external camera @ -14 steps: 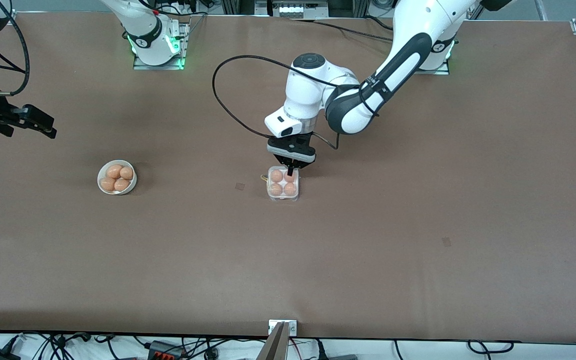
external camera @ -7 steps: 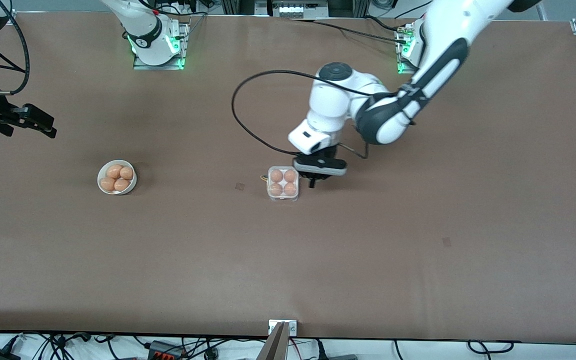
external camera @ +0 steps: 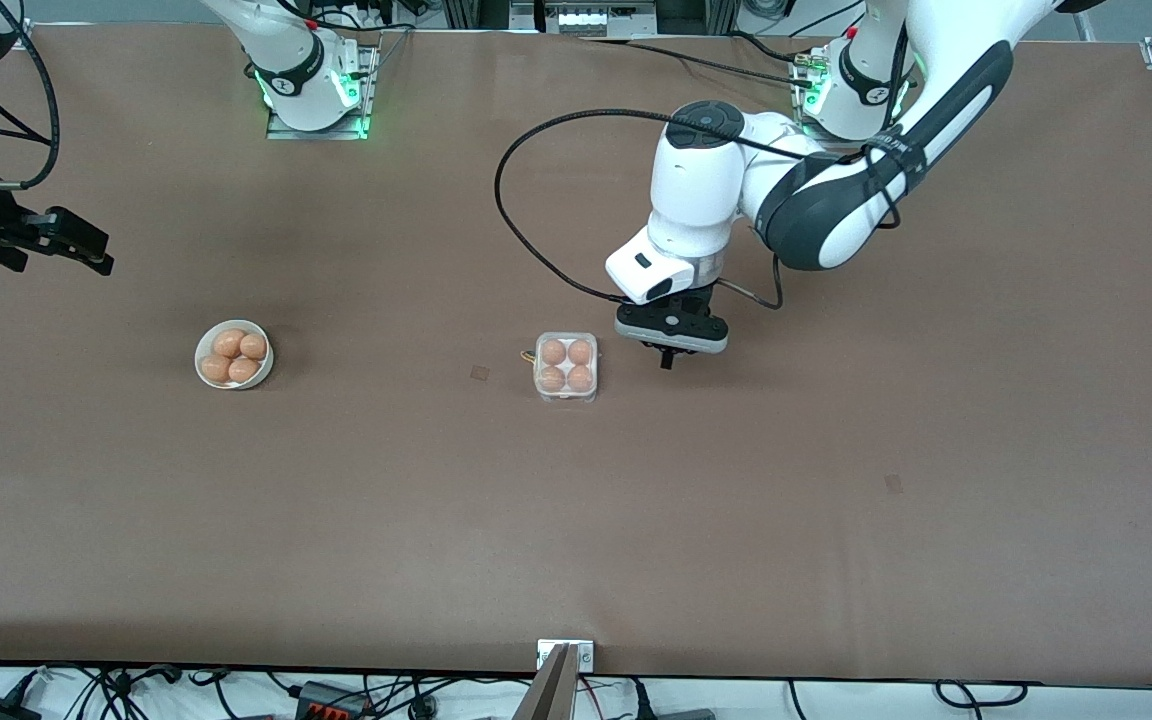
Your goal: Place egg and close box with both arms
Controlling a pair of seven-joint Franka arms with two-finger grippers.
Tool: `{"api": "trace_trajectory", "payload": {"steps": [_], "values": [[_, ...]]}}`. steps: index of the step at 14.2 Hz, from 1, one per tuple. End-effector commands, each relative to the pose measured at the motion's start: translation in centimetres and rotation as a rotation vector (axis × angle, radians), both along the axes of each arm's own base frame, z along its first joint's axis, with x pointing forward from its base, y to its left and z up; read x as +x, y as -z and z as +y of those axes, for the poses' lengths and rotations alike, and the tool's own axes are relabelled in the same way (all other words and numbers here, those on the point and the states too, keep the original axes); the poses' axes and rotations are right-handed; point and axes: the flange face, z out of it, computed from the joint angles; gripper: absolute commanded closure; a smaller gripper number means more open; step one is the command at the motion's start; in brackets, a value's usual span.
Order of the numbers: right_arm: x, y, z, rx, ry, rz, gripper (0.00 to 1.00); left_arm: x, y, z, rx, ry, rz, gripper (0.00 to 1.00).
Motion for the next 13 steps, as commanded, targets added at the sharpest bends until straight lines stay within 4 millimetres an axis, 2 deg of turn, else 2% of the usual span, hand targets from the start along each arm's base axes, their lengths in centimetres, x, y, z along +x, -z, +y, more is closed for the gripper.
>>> {"api": "trace_trajectory", "payload": {"steps": [1,5,7,10,12,13], "values": [[-0.5,-0.5,-0.2,-0.002,-0.012,0.017,0.00,2.1,-5.3,1.1,0.034,0.103,0.072,0.99],[-0.6,-0.6,-0.6,-0.002,-0.003,0.017,0.00,4.6,-8.7,5.4,0.158,0.231,0.169,0.99],[-0.6,-0.6,-0.6,-0.002,-0.004,0.017,0.00,4.9,-8.6,7.4,0.165,0.237,0.277,0.99],[-0.6,-0.6,-0.7,-0.004,-0.004,0.019,0.00,5.9,-9.2,11.6,0.124,0.112,0.389,0.95],[-0.6,-0.6,-0.7,-0.004,-0.003,0.019,0.00,6.1,-10.1,14.0,0.038,0.017,0.444,0.90],[-0.6,-0.6,-0.7,-0.004,-0.003,0.019,0.00,6.6,-10.5,15.8,0.004,-0.037,0.456,0.89]]}}
